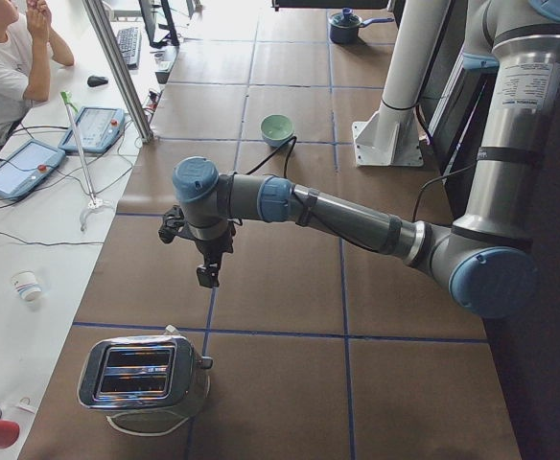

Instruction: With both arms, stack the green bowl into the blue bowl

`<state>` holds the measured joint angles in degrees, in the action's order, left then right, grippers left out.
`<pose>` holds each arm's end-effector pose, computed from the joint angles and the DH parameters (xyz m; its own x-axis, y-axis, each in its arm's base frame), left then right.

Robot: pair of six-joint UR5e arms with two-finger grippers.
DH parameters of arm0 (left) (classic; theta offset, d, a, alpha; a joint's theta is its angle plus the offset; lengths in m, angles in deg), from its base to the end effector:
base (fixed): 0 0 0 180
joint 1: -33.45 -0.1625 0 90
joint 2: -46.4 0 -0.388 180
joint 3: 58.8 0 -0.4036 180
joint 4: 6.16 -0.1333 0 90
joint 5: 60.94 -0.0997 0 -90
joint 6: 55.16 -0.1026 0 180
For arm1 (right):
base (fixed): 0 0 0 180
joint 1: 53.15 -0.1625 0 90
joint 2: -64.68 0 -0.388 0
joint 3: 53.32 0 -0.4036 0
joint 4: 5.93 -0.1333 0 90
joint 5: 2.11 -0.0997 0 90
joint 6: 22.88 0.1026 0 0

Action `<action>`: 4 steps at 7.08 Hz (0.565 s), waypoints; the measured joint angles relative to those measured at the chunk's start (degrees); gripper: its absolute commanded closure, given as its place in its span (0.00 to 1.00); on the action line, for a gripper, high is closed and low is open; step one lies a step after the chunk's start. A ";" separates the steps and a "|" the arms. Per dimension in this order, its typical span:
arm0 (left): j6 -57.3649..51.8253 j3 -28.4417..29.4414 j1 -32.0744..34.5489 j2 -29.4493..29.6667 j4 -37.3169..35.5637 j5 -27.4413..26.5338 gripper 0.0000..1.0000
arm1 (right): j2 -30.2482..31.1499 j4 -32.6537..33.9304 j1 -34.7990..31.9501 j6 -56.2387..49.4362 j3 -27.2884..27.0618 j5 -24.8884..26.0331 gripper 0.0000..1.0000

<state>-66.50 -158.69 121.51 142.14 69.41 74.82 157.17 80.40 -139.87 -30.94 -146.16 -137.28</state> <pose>-0.0419 -0.5304 0.5093 0.6765 0.2343 -0.6982 -0.1702 0.9721 0.1614 0.0323 -0.4939 0.6128 0.6861 -0.2287 0.6906 0.1548 0.9735 0.1686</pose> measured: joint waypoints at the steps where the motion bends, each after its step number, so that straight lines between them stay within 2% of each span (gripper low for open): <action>1: -1.95 -0.12 0.25 -2.36 -0.49 0.23 0.00 | 0.55 -0.03 -0.07 0.01 0.21 -0.01 0.00; 4: -2.45 -0.19 0.34 -4.76 -0.65 0.37 0.00 | 0.99 -0.70 -0.09 -0.01 1.81 0.28 0.00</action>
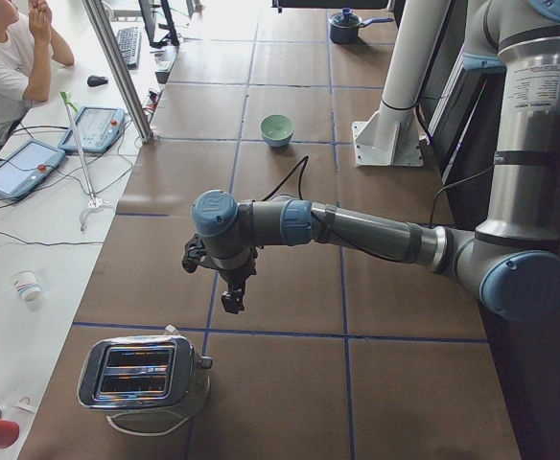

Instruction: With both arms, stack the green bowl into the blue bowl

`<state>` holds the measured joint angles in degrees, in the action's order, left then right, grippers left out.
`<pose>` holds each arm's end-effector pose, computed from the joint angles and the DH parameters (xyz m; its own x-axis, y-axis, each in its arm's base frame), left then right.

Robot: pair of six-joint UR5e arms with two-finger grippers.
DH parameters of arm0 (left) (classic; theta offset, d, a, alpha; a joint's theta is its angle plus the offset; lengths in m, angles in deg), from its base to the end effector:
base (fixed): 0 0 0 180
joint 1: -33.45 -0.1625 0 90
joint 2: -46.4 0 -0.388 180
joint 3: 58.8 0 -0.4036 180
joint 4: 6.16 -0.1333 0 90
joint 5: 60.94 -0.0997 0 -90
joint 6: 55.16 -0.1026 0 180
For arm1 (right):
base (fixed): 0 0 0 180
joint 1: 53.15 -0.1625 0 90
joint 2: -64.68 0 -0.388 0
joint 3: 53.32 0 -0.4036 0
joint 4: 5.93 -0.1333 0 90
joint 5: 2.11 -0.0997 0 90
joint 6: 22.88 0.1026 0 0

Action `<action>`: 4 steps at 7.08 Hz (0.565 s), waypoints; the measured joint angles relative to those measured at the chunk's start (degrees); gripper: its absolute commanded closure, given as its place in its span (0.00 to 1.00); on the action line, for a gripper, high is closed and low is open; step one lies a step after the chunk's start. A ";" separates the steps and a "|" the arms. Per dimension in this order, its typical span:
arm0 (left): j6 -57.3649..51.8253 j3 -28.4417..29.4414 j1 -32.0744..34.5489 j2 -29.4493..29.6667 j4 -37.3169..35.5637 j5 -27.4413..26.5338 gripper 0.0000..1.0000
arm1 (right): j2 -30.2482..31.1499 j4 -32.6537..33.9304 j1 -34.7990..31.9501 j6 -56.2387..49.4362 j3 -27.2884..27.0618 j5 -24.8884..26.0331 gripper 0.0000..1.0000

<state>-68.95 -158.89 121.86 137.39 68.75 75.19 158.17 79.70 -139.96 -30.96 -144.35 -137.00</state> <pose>-0.0455 -0.4987 0.5508 0.6676 0.2074 -0.7151 -0.1923 0.9759 0.1035 0.0340 -0.4843 0.6364 0.6912 -0.2025 0.6937 0.1543 0.9791 0.1321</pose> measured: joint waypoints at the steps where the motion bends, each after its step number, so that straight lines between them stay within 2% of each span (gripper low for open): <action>1: 0.08 0.34 -0.04 0.05 0.18 -0.04 0.00 | 0.13 -0.10 -0.01 -0.36 0.07 0.04 0.00; 4: 0.12 0.23 -0.14 0.16 0.32 -0.23 0.00 | 0.47 -0.14 -0.03 -0.77 0.84 0.30 0.00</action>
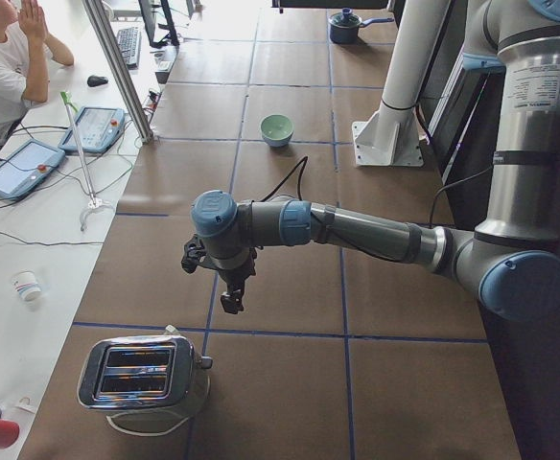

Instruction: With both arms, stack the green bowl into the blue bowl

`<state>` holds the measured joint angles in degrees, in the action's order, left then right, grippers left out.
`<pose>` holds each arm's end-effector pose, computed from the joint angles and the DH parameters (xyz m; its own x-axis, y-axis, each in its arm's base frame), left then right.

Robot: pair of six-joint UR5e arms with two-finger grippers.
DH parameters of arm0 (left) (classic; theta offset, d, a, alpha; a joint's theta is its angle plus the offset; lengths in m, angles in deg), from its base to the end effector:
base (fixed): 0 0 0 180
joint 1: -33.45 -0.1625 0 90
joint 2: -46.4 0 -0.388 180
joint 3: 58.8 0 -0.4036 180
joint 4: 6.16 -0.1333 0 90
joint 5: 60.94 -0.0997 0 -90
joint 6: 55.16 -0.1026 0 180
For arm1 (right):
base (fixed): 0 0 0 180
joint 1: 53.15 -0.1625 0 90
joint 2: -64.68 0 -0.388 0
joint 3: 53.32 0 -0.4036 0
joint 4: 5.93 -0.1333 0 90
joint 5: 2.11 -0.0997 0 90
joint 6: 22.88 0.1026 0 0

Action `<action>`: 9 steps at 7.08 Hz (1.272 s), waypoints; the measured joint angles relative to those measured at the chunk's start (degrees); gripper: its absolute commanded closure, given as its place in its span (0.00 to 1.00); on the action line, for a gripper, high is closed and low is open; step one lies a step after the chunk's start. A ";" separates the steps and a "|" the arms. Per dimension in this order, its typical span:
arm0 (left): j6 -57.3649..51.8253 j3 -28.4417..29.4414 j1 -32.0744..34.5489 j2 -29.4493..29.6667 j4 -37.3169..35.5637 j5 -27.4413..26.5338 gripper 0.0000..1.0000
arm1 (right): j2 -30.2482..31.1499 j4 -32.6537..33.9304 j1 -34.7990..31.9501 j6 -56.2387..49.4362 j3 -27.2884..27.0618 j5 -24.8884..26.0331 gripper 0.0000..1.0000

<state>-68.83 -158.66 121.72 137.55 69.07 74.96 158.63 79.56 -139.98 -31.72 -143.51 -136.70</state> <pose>-0.0445 -0.5003 0.5511 0.6702 0.2104 -0.7118 -0.1940 0.9753 0.1056 0.0348 -0.4793 0.6478 0.6936 -0.2014 0.6916 0.1638 0.9791 0.1208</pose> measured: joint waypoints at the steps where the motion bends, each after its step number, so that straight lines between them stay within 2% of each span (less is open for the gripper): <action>1: -0.04 0.41 -0.02 -0.03 0.03 0.00 0.00 | 0.11 -0.02 0.00 -0.07 0.19 0.00 0.00; 5: -0.03 2.89 -0.09 0.44 2.86 0.23 0.00 | 0.44 -0.06 0.02 -0.03 0.17 -0.09 0.00; 9: -0.38 2.97 -0.12 2.75 2.92 -0.18 0.00 | 0.57 -0.07 0.00 -0.05 -0.12 -0.17 0.00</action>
